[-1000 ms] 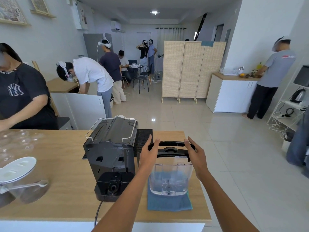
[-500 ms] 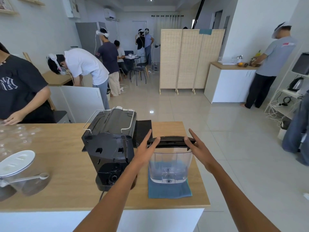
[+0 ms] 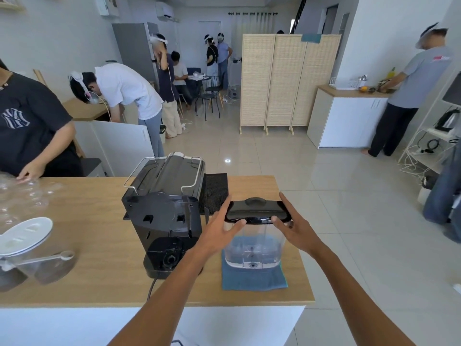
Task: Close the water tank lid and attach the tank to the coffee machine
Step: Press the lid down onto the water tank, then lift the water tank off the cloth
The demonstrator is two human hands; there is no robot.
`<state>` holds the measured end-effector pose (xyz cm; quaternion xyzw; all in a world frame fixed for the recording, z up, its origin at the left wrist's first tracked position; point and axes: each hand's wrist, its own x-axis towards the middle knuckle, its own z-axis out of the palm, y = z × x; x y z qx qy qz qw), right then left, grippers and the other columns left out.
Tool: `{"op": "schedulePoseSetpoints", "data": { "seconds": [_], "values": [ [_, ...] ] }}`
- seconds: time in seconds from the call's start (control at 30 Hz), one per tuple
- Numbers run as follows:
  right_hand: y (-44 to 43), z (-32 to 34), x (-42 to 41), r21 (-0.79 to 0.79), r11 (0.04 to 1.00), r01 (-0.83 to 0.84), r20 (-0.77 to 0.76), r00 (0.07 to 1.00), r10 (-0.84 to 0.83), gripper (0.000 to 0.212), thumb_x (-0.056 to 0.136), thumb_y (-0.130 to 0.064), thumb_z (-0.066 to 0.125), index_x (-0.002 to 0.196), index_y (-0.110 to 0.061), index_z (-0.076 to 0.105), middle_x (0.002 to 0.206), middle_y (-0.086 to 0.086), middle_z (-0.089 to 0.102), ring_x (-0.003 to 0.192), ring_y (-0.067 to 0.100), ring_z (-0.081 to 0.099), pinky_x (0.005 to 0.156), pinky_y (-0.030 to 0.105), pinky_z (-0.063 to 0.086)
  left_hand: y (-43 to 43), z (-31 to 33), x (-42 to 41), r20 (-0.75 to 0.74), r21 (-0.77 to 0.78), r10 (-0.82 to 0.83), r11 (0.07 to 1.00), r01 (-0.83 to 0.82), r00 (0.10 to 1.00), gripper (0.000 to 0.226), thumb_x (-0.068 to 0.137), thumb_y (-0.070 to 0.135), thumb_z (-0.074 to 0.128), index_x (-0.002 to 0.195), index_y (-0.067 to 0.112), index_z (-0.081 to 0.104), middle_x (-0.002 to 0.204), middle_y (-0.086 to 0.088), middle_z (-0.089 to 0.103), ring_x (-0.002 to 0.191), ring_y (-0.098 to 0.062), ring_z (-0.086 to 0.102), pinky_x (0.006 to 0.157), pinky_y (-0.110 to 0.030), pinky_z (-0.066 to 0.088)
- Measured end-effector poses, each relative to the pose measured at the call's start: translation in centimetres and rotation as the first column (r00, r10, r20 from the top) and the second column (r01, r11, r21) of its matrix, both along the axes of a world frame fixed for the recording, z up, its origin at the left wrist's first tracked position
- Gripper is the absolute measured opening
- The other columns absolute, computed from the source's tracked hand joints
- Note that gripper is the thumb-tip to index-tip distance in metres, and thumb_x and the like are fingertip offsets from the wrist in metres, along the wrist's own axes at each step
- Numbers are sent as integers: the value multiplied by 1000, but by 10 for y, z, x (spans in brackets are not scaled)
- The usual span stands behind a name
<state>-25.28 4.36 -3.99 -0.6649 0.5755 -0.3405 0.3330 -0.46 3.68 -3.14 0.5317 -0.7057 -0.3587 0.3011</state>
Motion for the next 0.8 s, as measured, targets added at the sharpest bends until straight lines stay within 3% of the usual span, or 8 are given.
{"op": "schedulePoseSetpoints", "data": {
  "seconds": [0.07, 0.13, 0.23, 0.4, 0.53, 0.63, 0.7, 0.8],
  "values": [
    [2, -2, -3, -18, 1000, -7, -22, 1000, 7, 86, 93, -44, 63, 161, -39, 12, 143, -14, 52, 107, -4, 61, 91, 14, 47, 3, -1, 1, 16, -14, -13, 1000, 13, 1000, 91, 83, 77, 52, 153, 54, -2, 164, -1, 30, 150, -26, 29, 115, -53, 33],
    [3, -4, -5, -44, 999, -29, -57, 998, 27, 94, 88, -40, 73, 161, -38, 14, 133, -17, 55, 89, -13, 60, 77, 9, 47, 3, -1, 3, 65, -9, -16, 1000, 17, 998, 90, 89, 63, 57, 157, 46, 1, 148, -24, 46, 131, -44, 47, 102, -56, 43],
    [3, -7, -6, -57, 998, -29, -38, 999, 27, 105, 77, -42, 82, 160, -38, 18, 130, -31, 51, 98, -8, 61, 77, 11, 49, 5, -1, 6, 105, 7, -29, 1000, 28, 994, 87, 92, 55, 56, 158, 42, 1, 136, -27, 52, 101, -40, 59, 90, -50, 50],
    [5, -17, -4, -130, 991, 20, 0, 1000, -20, 102, 73, -48, 80, 158, -41, 25, 130, -40, 50, 106, 27, 63, 87, 39, 57, 13, -9, -1, 67, -16, 5, 1000, -4, 998, 84, 96, 44, 56, 159, 32, 2, 139, -42, 42, 125, -57, 41, 98, -61, 41],
    [12, -15, 1, -159, 985, 66, 45, 997, -60, 98, 70, -52, 77, 154, -47, 26, 130, -35, 52, 110, 30, 63, 87, 32, 57, 19, -10, -2, 21, -20, 16, 1000, -15, 1000, 86, 91, 54, 52, 158, 35, 1, 147, -32, 42, 127, -57, 40, 101, -60, 39],
    [16, -10, 5, -180, 979, 92, 78, 994, -79, 99, 68, -54, 78, 153, -50, 27, 126, -40, 53, 110, 44, 59, 91, 42, 57, 24, -6, 3, -4, -49, 43, 998, -43, 999, 84, 97, 40, 59, 158, 37, 1, 140, -40, 43, 127, -56, 39, 101, -60, 38],
    [20, -6, 10, -205, 974, 96, 87, 993, -79, 102, 68, -59, 76, 156, -45, 27, 125, -42, 53, 111, 53, 54, 92, 48, 55, 29, -1, 8, -37, -84, 61, 994, -64, 997, 85, 96, 43, 60, 155, 45, -1, 141, -39, 42, 126, -58, 38, 100, -63, 38],
    [28, 8, 23, -216, 970, 110, 95, 991, -92, 105, 68, -64, 73, 159, -41, 26, 131, -17, 61, 111, 54, 54, 92, 50, 55, 37, 8, 21, -119, -124, 97, 986, -111, 988, 87, 92, 51, 60, 151, 54, -3, 146, -32, 42, 124, -58, 41, 99, -64, 41]
  ]
}}
